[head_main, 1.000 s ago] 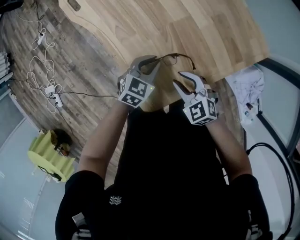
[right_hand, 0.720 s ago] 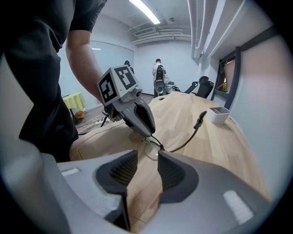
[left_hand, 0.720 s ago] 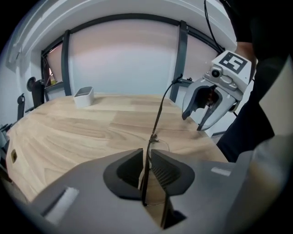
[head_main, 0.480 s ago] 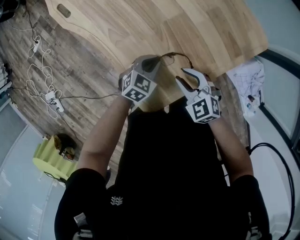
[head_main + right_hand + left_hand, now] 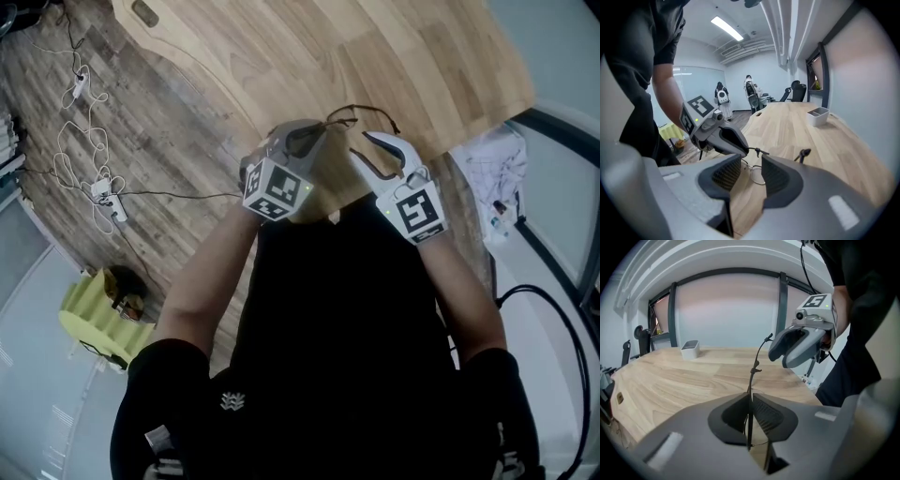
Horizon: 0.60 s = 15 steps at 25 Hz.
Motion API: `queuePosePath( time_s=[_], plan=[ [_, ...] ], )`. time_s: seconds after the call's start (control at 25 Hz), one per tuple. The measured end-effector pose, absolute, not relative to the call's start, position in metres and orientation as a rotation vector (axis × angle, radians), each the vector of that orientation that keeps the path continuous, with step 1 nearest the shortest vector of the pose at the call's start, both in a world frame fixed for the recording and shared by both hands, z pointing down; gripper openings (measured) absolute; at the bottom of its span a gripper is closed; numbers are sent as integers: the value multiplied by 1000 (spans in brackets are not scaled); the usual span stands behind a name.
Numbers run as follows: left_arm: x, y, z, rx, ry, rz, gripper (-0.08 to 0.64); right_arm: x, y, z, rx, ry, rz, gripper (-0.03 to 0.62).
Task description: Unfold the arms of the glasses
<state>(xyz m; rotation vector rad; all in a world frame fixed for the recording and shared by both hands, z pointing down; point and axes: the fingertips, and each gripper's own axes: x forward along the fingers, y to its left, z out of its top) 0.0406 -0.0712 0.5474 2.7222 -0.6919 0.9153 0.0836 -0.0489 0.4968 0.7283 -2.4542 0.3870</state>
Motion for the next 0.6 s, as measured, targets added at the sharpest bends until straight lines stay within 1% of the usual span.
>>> queuePosePath(
  time_s=[0.16,0.36,0.4,0.6],
  plan=[
    [37,-64,539,2767,-707,901,35,80,-59,482,807,-2541,508,129],
    [33,-57,533,2800,-735,900,35,81,-67,484,837,-2508,543,126],
    [32,-55,532,2801,-742,900,35,79,-67,483,832,-2514,554,107],
    [30,-51,526,2798,-771,851,35,74,-67,490,793,-2490,603,106]
  ],
)
